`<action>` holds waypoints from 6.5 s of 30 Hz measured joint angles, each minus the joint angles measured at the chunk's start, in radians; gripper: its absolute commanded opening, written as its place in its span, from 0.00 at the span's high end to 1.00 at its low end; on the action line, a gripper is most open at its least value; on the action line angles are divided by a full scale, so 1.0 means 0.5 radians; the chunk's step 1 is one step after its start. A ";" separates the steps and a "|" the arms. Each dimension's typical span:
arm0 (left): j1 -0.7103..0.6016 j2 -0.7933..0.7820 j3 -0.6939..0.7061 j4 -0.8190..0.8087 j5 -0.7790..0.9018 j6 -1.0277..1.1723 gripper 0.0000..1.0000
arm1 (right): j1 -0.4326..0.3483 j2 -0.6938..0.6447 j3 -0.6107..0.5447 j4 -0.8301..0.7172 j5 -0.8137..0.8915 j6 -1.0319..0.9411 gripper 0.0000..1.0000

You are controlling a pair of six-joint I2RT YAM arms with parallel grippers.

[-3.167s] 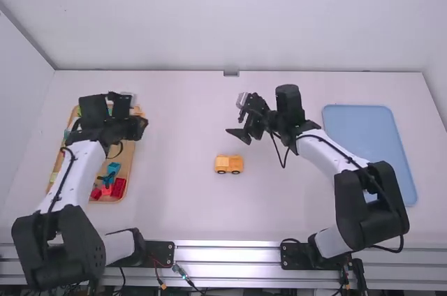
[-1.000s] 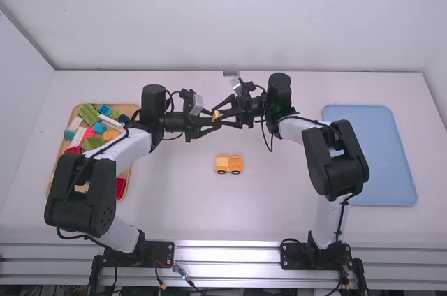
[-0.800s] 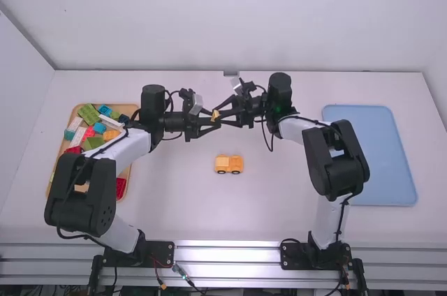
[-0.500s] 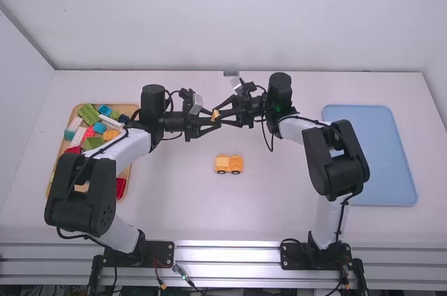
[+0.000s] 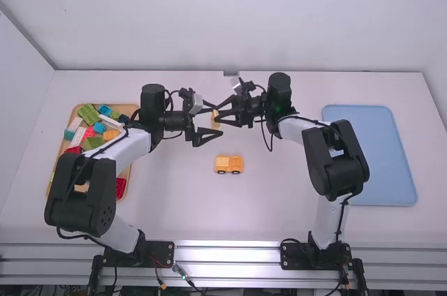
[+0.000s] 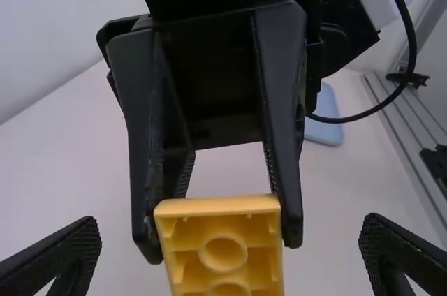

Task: Assemble lego blocks to make yellow taxi

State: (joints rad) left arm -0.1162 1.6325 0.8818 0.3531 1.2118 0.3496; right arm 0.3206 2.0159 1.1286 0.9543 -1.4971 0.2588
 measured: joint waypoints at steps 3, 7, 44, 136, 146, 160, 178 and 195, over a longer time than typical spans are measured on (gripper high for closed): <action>0.001 0.001 0.000 -0.026 -0.026 -0.010 0.01 | 0.000 0.000 0.000 0.004 0.030 0.002 0.72; 0.000 0.001 0.000 -0.167 -0.167 -0.025 0.01 | -0.006 0.000 0.000 0.002 0.107 0.005 0.75; 0.179 0.000 -0.001 0.085 -1.088 -0.039 0.01 | 0.143 0.001 1.037 -4.009 2.810 -0.492 0.98; 0.169 0.000 0.000 0.037 -1.019 -0.288 0.01 | -0.034 -0.482 -0.543 -2.640 2.634 3.084 0.15; 0.168 0.000 0.000 0.037 -1.019 -0.288 0.01 | -0.034 -0.483 -0.543 -2.606 2.577 3.072 0.01; 0.169 0.000 -0.001 0.014 -1.019 -0.289 0.01 | -0.273 -0.482 -0.101 -3.088 2.082 1.866 0.01; 0.168 0.000 -0.001 0.098 -1.020 -0.206 0.01 | -0.350 -0.483 0.512 -3.307 2.325 -0.118 0.01; 0.166 0.000 -0.001 -0.081 -0.882 0.034 0.01 | -0.334 -0.483 0.512 -2.871 2.341 -1.000 0.01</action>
State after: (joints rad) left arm -0.0330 1.6325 0.8814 0.3126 0.7708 0.3668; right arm 0.1535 1.7744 1.3846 -0.4812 -0.3267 -0.2413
